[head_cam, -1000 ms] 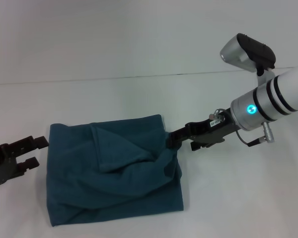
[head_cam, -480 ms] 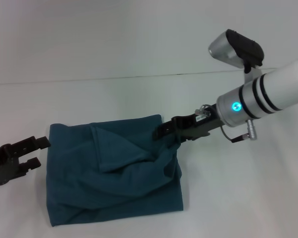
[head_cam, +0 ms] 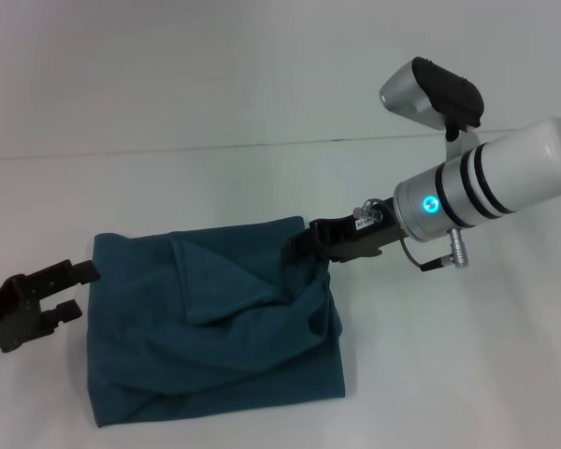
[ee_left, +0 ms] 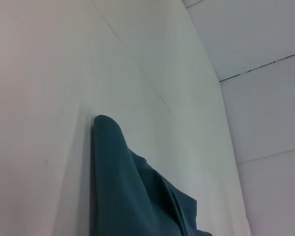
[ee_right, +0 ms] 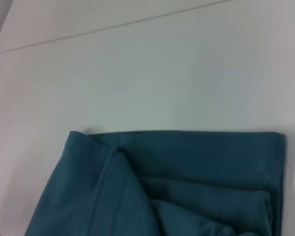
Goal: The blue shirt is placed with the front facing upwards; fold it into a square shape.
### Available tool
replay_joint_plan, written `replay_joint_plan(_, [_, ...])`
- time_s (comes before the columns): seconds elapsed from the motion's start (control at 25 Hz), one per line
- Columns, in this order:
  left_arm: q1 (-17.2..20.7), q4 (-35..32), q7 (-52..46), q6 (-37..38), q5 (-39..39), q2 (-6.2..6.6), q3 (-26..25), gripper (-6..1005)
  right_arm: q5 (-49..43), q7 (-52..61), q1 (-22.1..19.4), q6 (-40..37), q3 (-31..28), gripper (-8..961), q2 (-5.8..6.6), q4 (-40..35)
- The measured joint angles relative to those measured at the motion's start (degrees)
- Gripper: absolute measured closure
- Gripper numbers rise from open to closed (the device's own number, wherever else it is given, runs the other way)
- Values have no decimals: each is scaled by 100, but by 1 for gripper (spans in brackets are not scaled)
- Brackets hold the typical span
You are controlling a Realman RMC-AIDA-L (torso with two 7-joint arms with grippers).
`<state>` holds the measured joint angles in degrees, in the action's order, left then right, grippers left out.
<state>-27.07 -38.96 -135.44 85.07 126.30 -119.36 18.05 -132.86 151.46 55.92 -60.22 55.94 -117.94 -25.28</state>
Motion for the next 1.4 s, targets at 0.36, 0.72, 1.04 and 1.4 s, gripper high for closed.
replay_joint_plan(0.36, [0,53,31,1,-2,0,-19,154,-3,31,-26,1,-26,514,27,12])
replay_joint_plan(0.72, [22,49,40,1,-8,1,-31,154,18,33,-29,12,-39,845,28,15])
replay_joint_plan(1.04, [51,46,45,13,-9,1,-51,154,592,-21,-108,-419,-48,855,148,-375])
replay_joint_plan(1.4, [53,46,45,55,-65,7,-61,154,1068,-36,-395,-845,-169,820,306,-1011])
